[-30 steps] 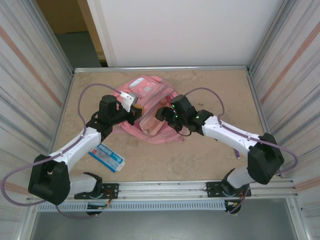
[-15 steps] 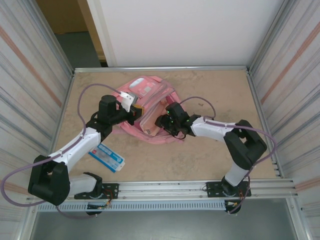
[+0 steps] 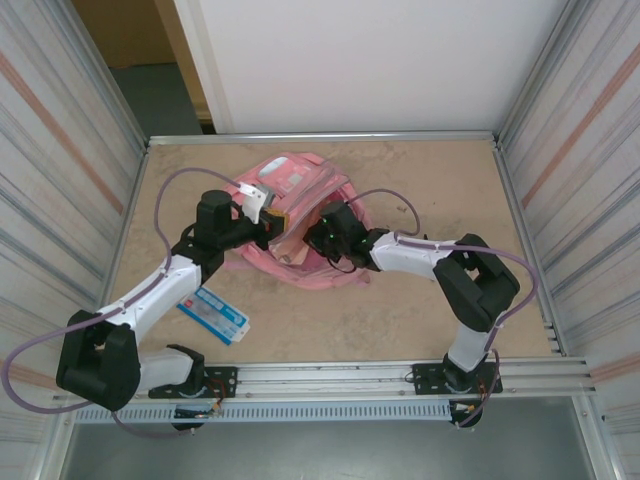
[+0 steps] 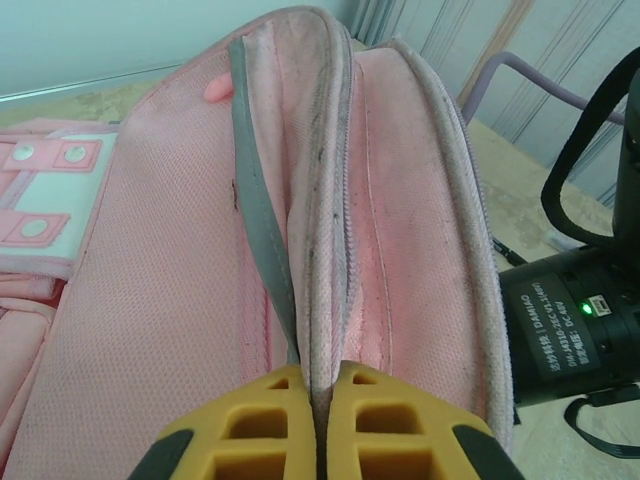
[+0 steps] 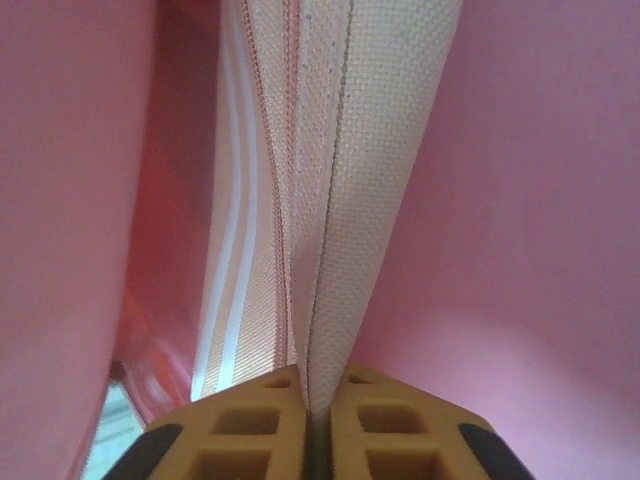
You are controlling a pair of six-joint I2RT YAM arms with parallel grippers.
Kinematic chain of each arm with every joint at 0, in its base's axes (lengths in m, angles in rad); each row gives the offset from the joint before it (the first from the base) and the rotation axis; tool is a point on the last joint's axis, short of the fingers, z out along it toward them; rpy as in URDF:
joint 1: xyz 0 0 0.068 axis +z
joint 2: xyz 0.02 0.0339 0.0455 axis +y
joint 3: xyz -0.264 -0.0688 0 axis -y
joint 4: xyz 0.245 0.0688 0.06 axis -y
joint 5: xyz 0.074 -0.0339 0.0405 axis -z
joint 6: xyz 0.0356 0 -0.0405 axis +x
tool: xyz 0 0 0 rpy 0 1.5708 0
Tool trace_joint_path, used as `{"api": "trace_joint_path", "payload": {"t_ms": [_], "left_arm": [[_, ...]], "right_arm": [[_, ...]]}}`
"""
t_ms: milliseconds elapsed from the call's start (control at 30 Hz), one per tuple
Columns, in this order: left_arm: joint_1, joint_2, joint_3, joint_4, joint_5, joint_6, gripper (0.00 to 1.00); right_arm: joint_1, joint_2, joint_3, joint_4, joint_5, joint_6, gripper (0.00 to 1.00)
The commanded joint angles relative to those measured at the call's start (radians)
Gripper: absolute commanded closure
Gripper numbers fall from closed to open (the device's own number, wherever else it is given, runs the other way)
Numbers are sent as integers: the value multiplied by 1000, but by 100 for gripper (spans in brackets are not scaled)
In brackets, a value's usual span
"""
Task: Pack the student bag
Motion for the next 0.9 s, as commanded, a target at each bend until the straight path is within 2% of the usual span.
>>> {"api": "trace_joint_path", "payload": {"t_ms": [0, 167, 300, 433, 567, 700, 867], "left_arm": [[-12, -45, 18, 114, 57, -19, 100], [-19, -52, 34, 102, 43, -7, 100], [-24, -44, 54, 84, 45, 10, 100], [-38, -35, 73, 91, 46, -7, 100], [-80, -27, 108, 62, 17, 38, 100], [-81, -22, 111, 79, 18, 26, 100], [-78, -31, 97, 78, -6, 40, 100]], "right_arm": [[-8, 64, 64, 100, 82, 64, 94], [-25, 146, 99, 223, 110, 130, 97], [-21, 198, 140, 275, 165, 138, 95], [12, 285, 147, 443, 185, 235, 96], [37, 359, 190, 599, 181, 287, 93], [35, 421, 268, 608, 145, 271, 88], [19, 454, 259, 613, 136, 258, 80]]}}
